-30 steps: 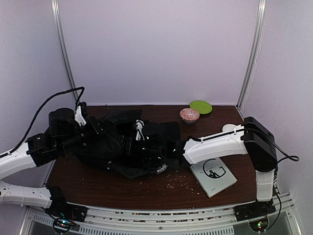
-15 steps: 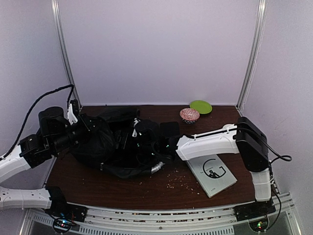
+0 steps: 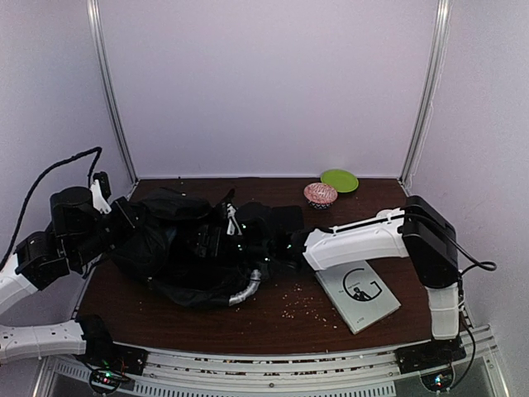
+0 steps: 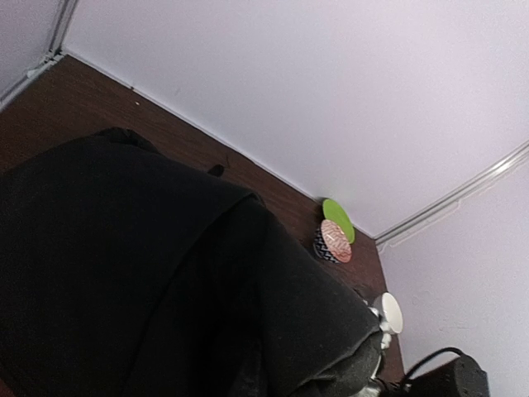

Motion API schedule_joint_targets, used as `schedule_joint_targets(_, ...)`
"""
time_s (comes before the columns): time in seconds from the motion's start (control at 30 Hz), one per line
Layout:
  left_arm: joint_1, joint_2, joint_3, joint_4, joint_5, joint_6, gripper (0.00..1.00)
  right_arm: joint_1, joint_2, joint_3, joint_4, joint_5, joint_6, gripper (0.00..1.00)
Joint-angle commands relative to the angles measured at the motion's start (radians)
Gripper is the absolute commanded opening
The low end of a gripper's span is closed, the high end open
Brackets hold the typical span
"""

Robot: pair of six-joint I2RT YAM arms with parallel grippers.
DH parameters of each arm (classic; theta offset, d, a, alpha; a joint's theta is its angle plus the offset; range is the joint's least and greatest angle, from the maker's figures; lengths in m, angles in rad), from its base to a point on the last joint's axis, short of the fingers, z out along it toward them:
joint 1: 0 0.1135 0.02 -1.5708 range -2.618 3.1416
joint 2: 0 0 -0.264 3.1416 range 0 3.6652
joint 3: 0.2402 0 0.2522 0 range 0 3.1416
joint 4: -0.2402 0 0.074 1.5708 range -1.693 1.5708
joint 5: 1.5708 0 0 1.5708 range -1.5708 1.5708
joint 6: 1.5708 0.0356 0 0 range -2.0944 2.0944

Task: Pack the student bag
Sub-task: Place the personal item in the student bag, then pick up the book from the center of the board.

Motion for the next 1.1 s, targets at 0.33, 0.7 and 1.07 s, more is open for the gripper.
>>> schedule_joint_targets(0.33, 0.088, 0.115, 0.038, 0.042, -0.041, 0.126, 0.00, 0.061, -0.433, -0.276, -0.329, 0.198, -0.337, 0.95)
schedule_joint_targets(0.7, 0.088, 0.073, -0.190, 0.032, 0.031, 0.081, 0.00, -0.087, -0.796, -0.594, -0.688, 0.574, -0.308, 0.99)
schedule_joint_targets(1.07, 0.054, 0.127, -0.318, 0.247, 0.188, 0.089, 0.01, -0.445, -1.195, -0.930, -0.875, 0.409, -0.151, 0.99)
